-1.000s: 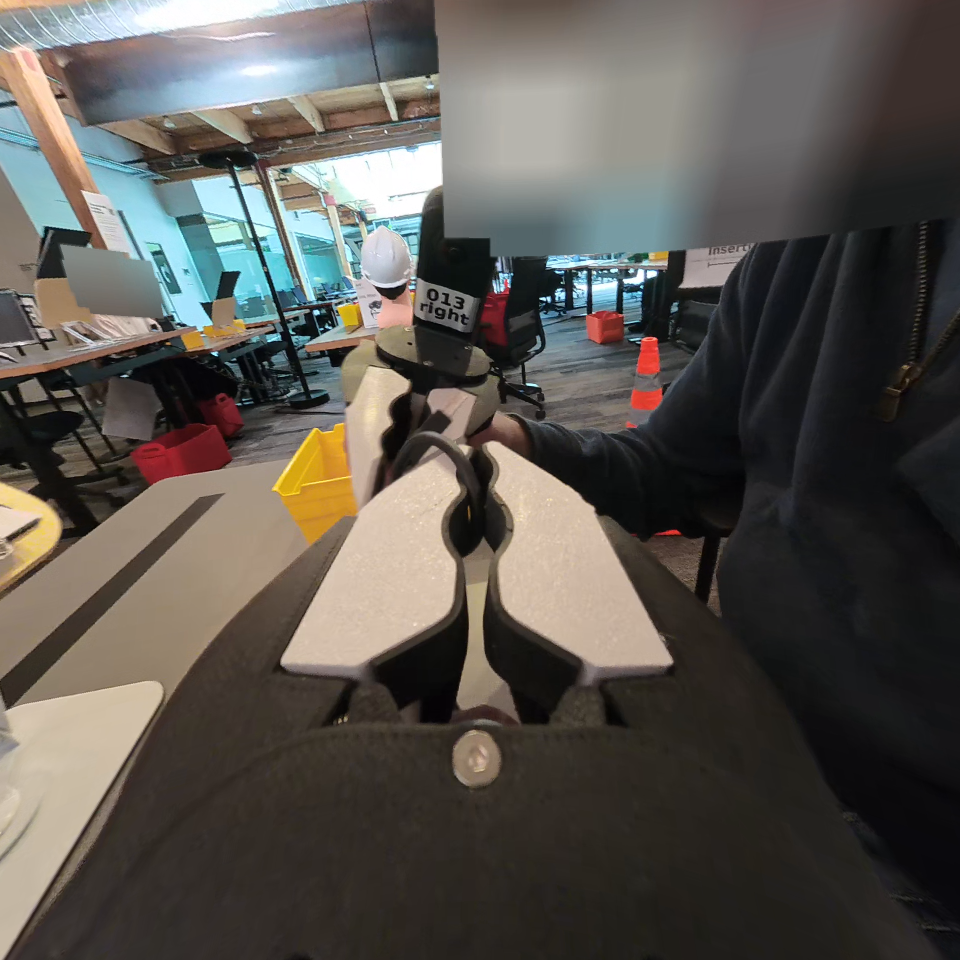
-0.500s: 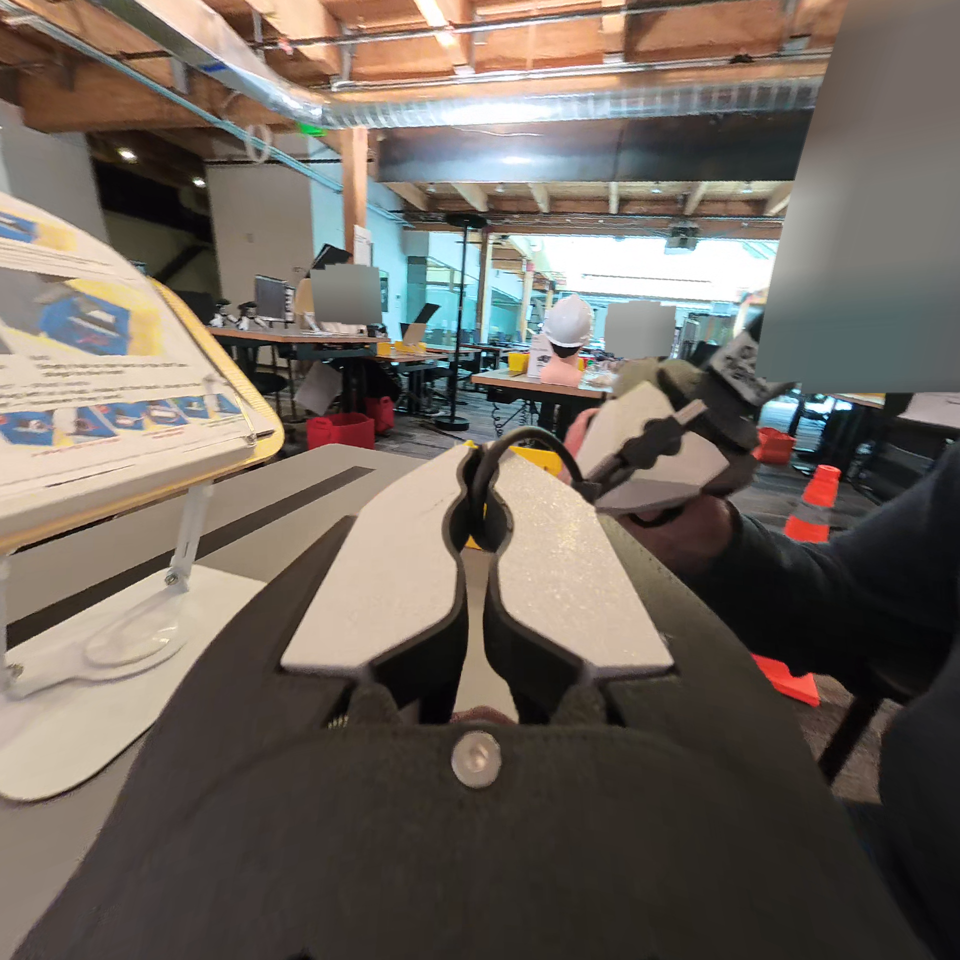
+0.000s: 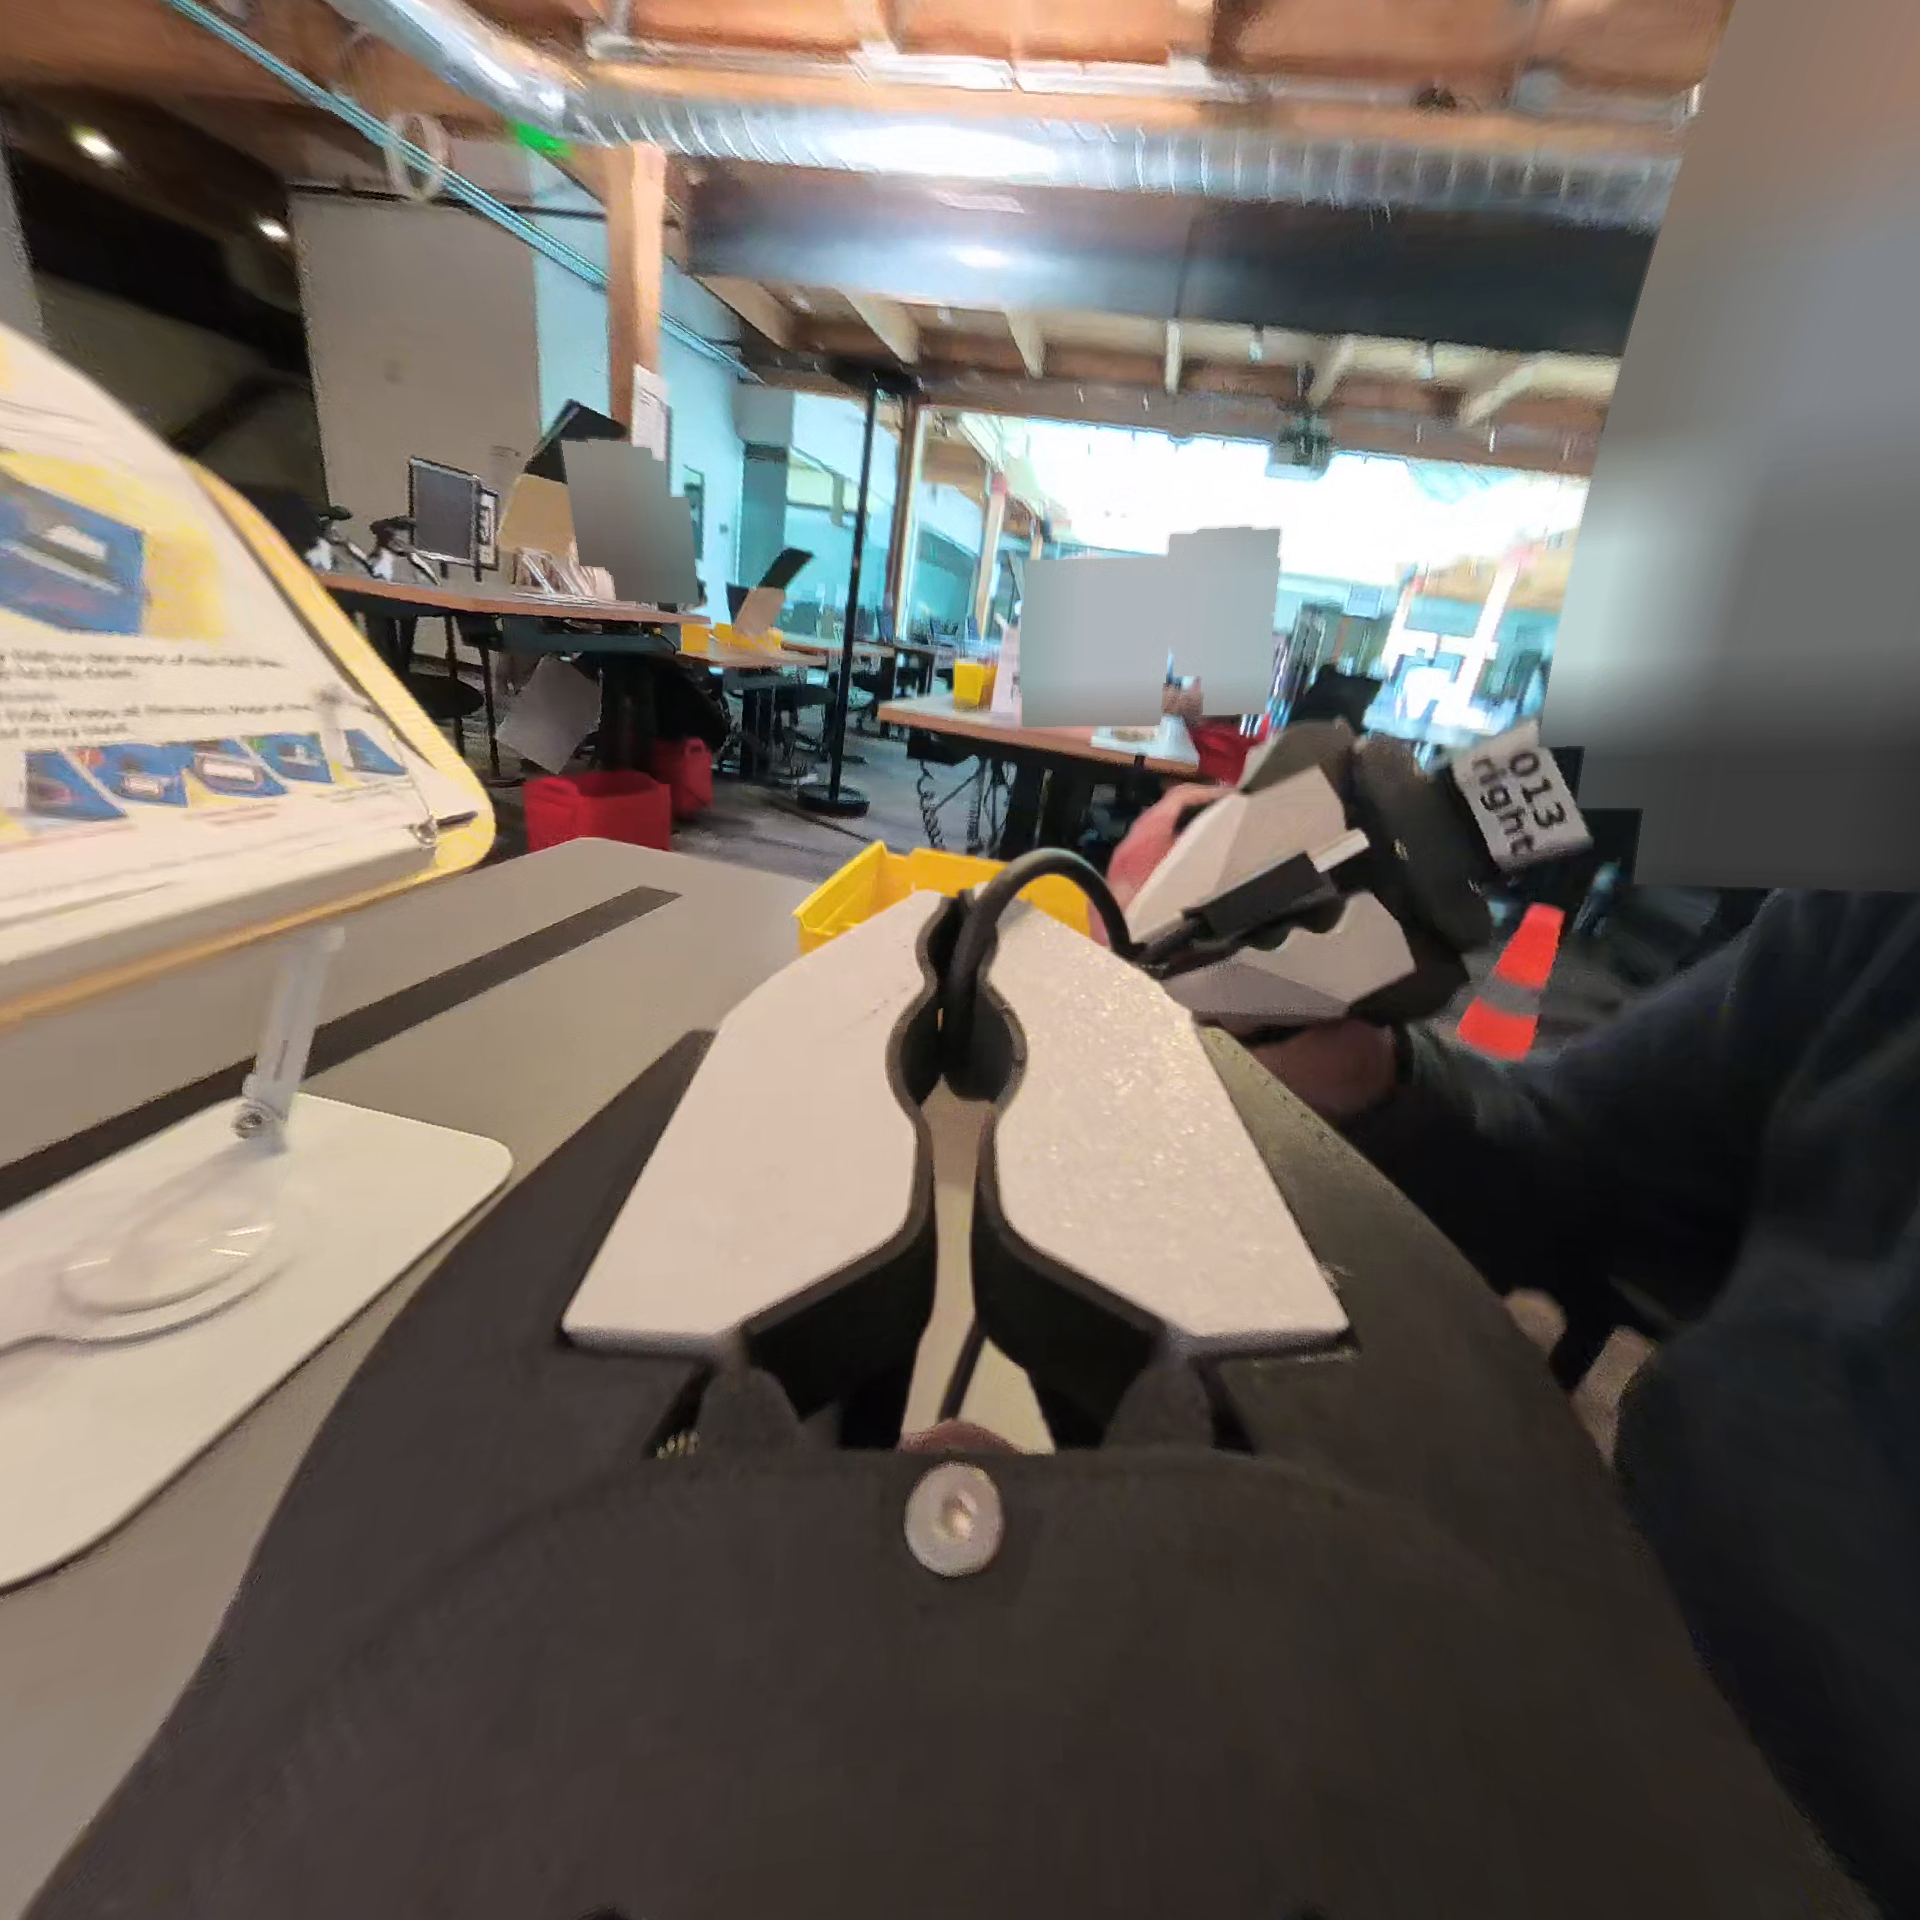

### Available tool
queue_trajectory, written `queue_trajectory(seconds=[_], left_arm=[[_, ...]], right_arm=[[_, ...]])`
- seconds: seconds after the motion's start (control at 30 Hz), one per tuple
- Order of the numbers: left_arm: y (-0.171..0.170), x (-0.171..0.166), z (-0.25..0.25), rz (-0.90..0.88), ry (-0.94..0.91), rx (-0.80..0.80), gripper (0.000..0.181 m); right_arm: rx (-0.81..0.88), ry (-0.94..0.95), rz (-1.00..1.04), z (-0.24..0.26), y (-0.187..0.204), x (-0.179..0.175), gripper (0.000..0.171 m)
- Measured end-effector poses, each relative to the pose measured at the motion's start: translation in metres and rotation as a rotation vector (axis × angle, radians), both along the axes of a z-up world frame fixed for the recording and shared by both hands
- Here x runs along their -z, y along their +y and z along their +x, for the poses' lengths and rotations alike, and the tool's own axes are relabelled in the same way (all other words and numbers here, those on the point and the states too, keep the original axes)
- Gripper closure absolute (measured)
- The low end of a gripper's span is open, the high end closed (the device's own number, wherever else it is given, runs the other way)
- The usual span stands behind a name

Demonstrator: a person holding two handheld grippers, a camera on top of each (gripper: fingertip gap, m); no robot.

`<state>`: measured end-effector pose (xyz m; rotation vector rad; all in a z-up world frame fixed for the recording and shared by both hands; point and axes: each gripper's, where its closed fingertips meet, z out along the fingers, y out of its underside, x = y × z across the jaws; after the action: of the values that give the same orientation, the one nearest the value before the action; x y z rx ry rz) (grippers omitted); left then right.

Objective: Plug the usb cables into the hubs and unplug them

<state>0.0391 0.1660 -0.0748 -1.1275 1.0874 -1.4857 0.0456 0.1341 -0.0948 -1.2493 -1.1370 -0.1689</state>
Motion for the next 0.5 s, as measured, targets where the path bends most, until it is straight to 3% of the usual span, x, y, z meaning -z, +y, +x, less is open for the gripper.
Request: queue_trajectory(seconds=[0.07, 0.1, 0.2, 0.5], left_arm=[[-0.014, 0.002, -0.001, 0.094, 0.041, 0.033, 0.180], [-0.019, 0.004, 0.000, 0.112, 0.069, 0.061, 0.162], [-0.034, 0.016, 0.006, 0.212, 0.180, 0.091, 0.167], [-0.057, 0.026, 0.004, 0.282, 0.264, 0.192, 0.178]], right_arm=[[-0.028, -0.070, 0.051, 0.002, -0.003, 0.003, 0.170], [-0.047, -0.070, 0.052, 0.002, -0.006, 0.003, 0.170], [-0.089, -0.122, 0.079, 0.001, -0.012, 0.004, 0.170], [-0.162, -0.186, 0.078, -0.001, -0.022, 0.011, 0.168]])
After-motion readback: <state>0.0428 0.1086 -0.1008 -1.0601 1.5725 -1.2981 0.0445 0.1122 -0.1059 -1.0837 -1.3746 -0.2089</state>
